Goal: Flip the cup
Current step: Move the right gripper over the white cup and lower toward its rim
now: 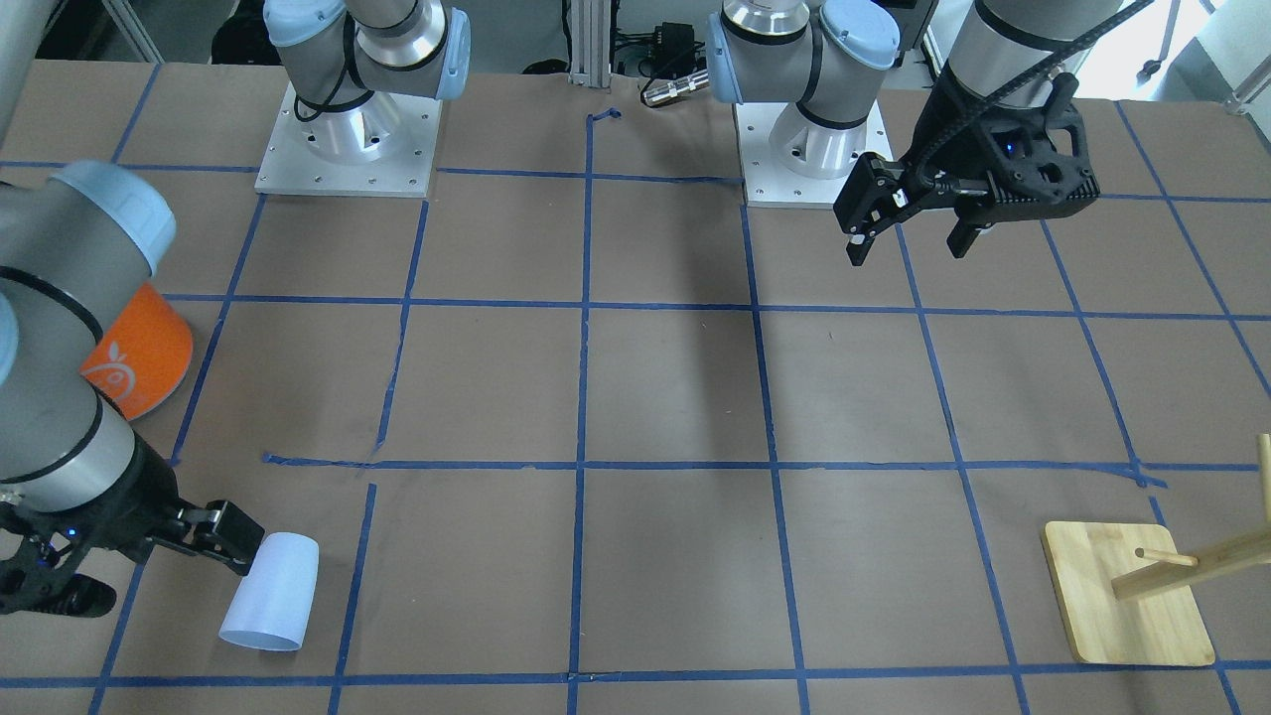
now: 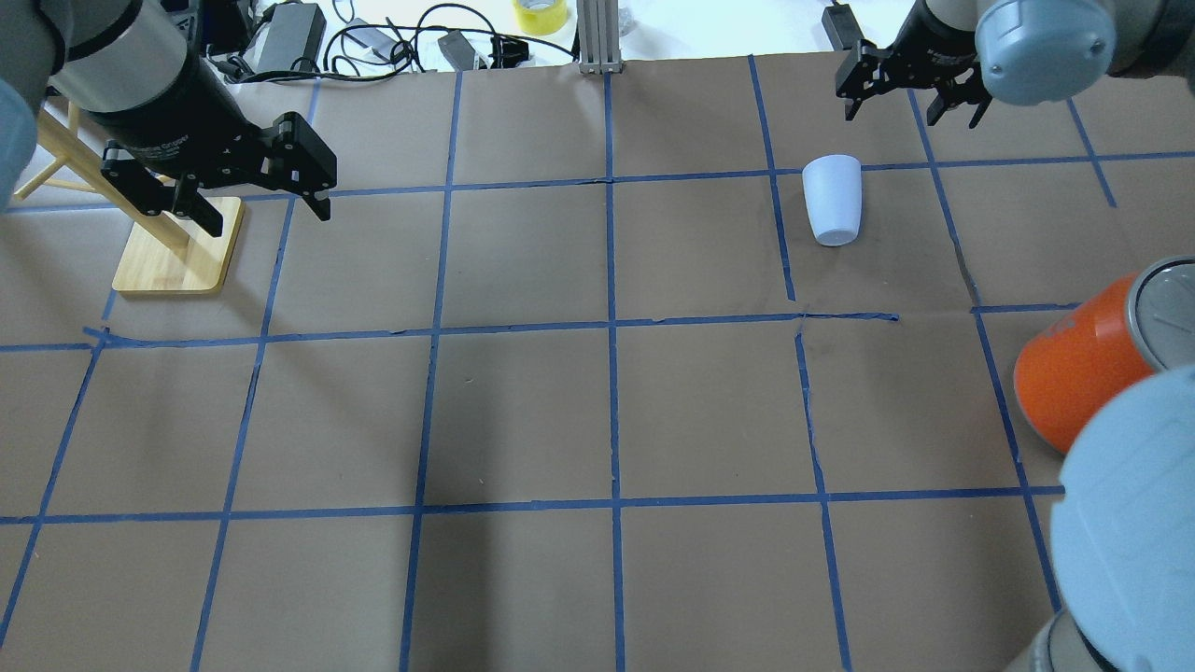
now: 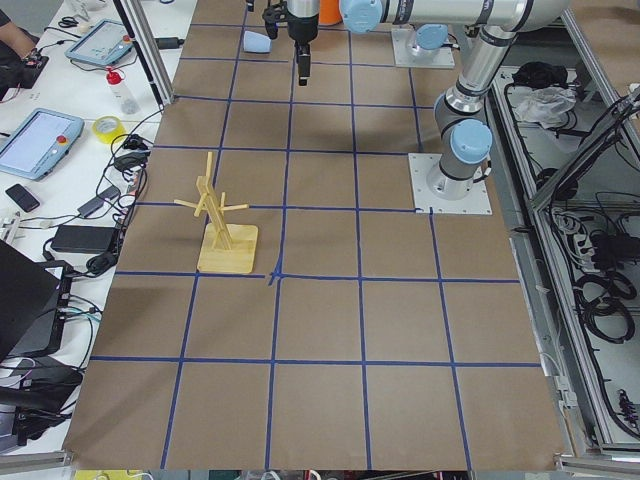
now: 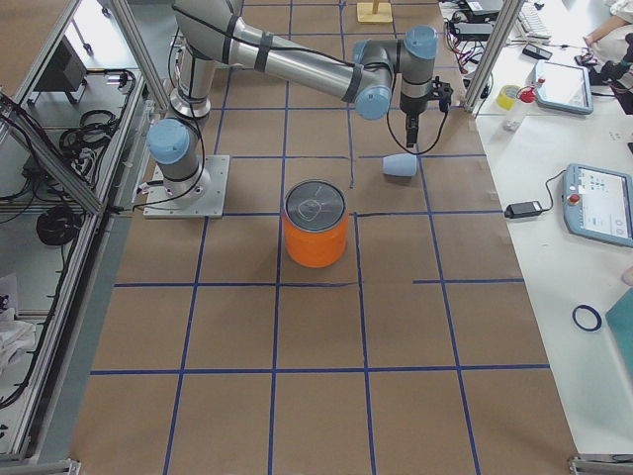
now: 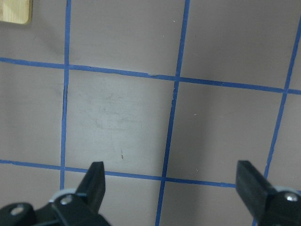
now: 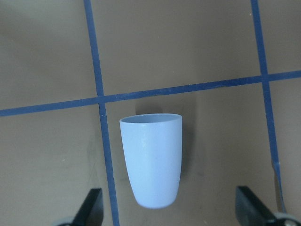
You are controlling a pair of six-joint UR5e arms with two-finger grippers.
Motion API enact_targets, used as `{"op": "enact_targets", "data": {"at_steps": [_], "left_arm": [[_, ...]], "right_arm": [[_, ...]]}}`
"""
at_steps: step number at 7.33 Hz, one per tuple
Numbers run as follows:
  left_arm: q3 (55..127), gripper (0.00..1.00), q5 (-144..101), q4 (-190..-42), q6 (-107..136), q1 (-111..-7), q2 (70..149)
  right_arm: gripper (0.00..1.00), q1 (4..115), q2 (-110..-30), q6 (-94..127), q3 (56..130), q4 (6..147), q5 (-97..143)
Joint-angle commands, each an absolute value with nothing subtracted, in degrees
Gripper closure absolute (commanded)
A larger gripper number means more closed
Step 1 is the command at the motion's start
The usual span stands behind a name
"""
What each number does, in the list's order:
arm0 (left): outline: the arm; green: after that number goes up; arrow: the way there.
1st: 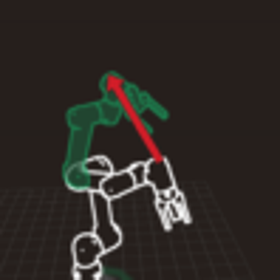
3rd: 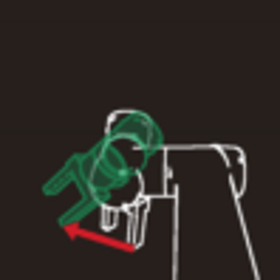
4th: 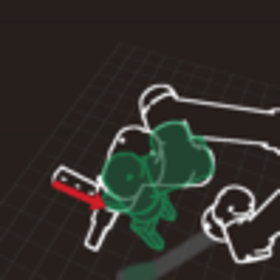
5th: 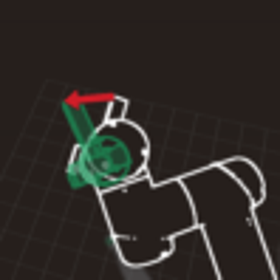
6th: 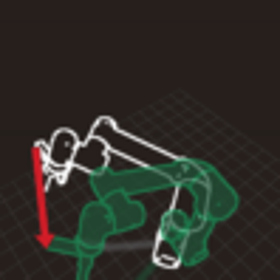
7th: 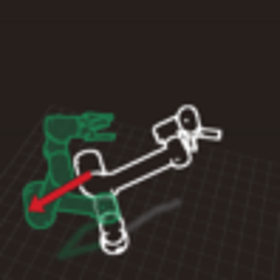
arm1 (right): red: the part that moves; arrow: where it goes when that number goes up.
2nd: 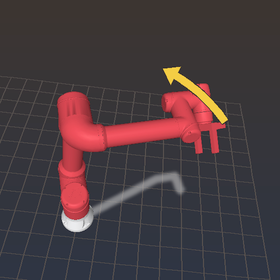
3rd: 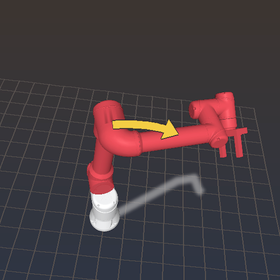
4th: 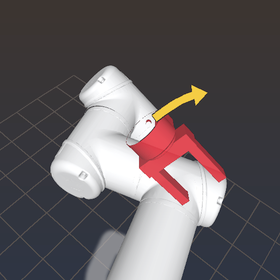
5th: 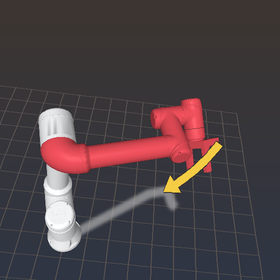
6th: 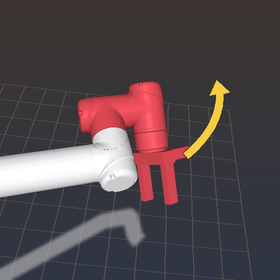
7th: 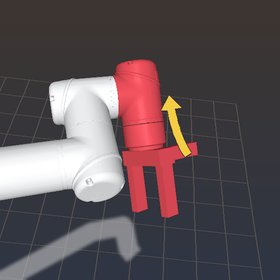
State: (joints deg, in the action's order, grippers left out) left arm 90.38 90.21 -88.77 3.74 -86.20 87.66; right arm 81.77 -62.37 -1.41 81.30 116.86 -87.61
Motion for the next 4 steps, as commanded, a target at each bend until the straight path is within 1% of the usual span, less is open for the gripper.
{"op": "enact_targets", "data": {"at_steps": [1, 4], "left_arm": [[90.4, 0.0, 90.1, -88.8, 3.8, -86.0, 87.6], [90.4, 0.0, 90.3, -88.7, 3.8, -86.0, 87.6]], "right_arm": [[0.0, 81.6, -57.3, -1.7, 81.6, 123.0, -87.4], [0.0, 82.0, -55.8, -1.4, 81.8, 122.9, -86.6]]}}
